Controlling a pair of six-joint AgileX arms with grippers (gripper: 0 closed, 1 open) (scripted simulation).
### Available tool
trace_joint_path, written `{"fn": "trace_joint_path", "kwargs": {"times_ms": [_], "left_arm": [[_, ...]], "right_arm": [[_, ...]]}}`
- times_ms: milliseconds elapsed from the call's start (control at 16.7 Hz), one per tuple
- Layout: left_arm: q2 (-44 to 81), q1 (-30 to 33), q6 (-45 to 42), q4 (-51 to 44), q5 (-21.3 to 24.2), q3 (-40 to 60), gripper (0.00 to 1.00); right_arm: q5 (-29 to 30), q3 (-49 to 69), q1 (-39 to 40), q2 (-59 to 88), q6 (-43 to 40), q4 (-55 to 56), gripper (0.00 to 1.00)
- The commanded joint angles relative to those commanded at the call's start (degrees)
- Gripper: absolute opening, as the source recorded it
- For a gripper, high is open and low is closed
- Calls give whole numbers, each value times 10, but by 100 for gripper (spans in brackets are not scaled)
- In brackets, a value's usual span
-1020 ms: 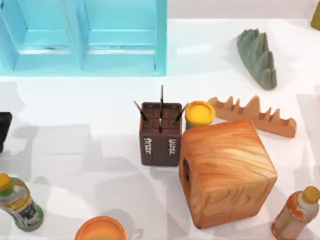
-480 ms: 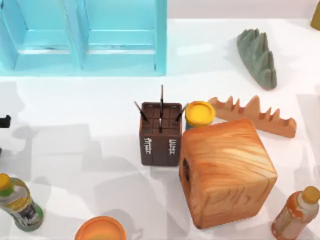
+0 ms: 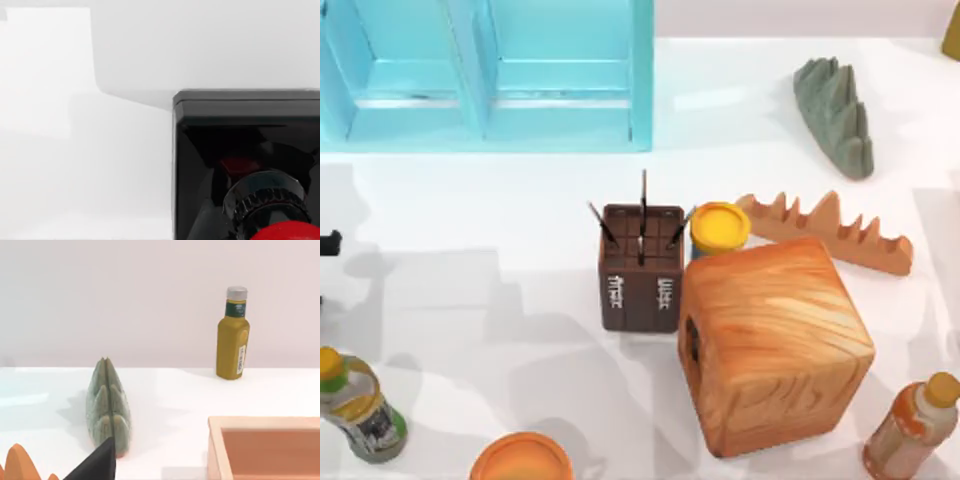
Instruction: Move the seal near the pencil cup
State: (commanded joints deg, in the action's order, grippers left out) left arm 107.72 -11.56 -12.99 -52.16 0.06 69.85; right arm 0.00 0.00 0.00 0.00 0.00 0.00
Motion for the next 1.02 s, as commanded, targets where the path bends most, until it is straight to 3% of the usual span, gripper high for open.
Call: {"fn": "trace_joint_path", "kwargs": {"times_ms": [360,780,1020], "left_arm": [[-2,22,20,-23,0,22,0],[-29,185,183,-246,0,199,0],[-51,244,243,-309,0,258,0]], "right_arm": [[0,0,0,0,0,0,100],[0,0,0,0,0,0,100],[0,0,0,0,0,0,100]]}}
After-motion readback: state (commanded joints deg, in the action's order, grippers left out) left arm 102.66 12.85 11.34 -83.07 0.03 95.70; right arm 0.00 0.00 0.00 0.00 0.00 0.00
